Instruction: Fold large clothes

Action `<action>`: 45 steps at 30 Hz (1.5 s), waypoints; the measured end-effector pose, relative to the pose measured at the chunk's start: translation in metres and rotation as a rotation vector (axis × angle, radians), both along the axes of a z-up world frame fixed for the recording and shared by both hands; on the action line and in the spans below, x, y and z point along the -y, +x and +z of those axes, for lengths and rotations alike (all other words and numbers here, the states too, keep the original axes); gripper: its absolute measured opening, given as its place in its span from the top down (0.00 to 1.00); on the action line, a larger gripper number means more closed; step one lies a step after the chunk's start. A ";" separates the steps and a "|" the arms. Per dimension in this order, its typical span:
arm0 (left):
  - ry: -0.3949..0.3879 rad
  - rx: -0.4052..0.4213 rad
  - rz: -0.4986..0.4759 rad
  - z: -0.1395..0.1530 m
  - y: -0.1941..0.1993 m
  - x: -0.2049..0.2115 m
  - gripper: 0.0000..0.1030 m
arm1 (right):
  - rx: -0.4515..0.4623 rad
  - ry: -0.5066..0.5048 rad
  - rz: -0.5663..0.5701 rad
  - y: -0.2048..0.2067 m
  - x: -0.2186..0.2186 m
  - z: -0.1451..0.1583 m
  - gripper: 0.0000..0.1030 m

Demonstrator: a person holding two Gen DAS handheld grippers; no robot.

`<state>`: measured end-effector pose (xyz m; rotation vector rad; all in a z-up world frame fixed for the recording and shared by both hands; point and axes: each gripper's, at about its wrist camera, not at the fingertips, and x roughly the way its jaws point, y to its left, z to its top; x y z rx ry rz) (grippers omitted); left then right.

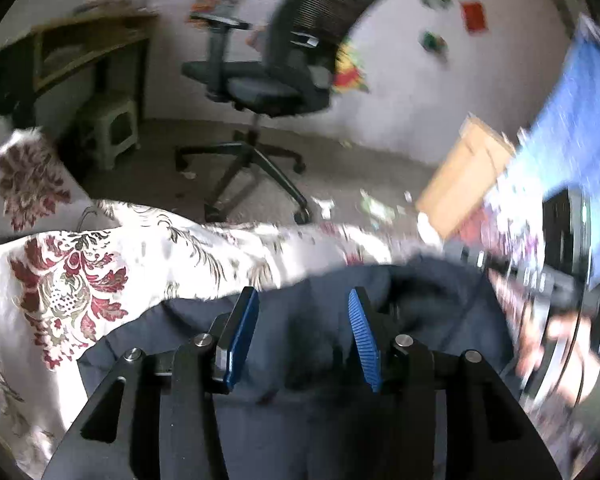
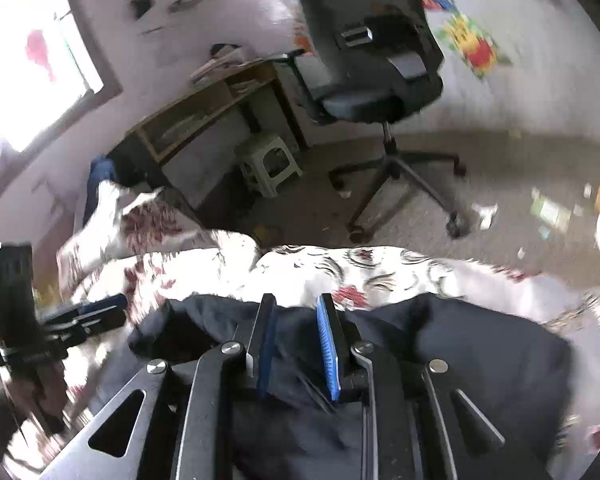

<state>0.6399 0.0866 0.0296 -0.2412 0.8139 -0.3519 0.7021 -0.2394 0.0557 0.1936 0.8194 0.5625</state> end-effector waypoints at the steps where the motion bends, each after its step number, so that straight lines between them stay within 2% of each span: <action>1: -0.037 -0.010 0.028 0.000 0.009 -0.001 0.60 | -0.036 0.034 0.013 0.007 -0.006 -0.004 0.80; 3: -0.093 -0.028 0.040 -0.001 0.020 0.000 0.60 | -0.083 0.039 0.046 0.014 -0.015 -0.011 0.80; 5: -0.129 -0.052 0.020 -0.006 0.029 0.004 0.60 | -0.118 0.002 0.104 0.011 -0.026 -0.024 0.81; 9: -0.120 -0.086 -0.119 -0.016 0.030 0.023 0.60 | -0.130 -0.125 0.201 -0.010 -0.032 -0.042 0.81; 12: -0.039 -0.128 -0.223 -0.033 0.023 0.043 0.60 | -0.139 -0.143 0.203 -0.016 -0.020 -0.045 0.84; 15: 0.043 -0.138 -0.311 -0.044 0.011 0.053 0.60 | -0.146 -0.208 0.189 -0.019 -0.009 -0.050 0.84; 19: 0.216 -0.189 -0.412 -0.057 0.002 0.068 0.61 | -0.189 -0.285 0.211 -0.022 0.005 -0.064 0.84; 23: 0.408 -0.204 -0.460 -0.073 -0.007 0.090 0.62 | -0.228 -0.389 0.267 -0.021 -0.003 -0.077 0.84; 25: 0.484 -0.196 -0.477 -0.084 -0.010 0.093 0.62 | -0.232 -0.430 0.270 -0.017 -0.010 -0.084 0.84; 26: 0.498 -0.196 -0.472 -0.089 -0.010 0.091 0.62 | -0.225 -0.453 0.271 -0.015 -0.014 -0.089 0.84; 30: 0.462 -0.187 -0.437 -0.102 -0.012 0.085 0.62 | -0.206 -0.447 0.236 -0.008 -0.016 -0.105 0.85; 34: 0.402 -0.168 -0.406 -0.099 -0.021 0.072 0.62 | -0.154 -0.442 0.225 -0.018 -0.014 -0.101 0.85; 38: 0.367 -0.168 -0.406 -0.087 -0.035 0.048 0.62 | -0.085 -0.372 0.195 -0.036 -0.009 -0.072 0.85; 42: 0.291 -0.203 -0.371 -0.075 -0.040 0.027 0.62 | 0.030 -0.316 0.266 -0.054 -0.038 -0.033 0.85; 45: 0.271 -0.227 -0.346 -0.073 -0.036 0.024 0.64 | 0.030 -0.344 0.340 -0.057 -0.073 -0.029 0.85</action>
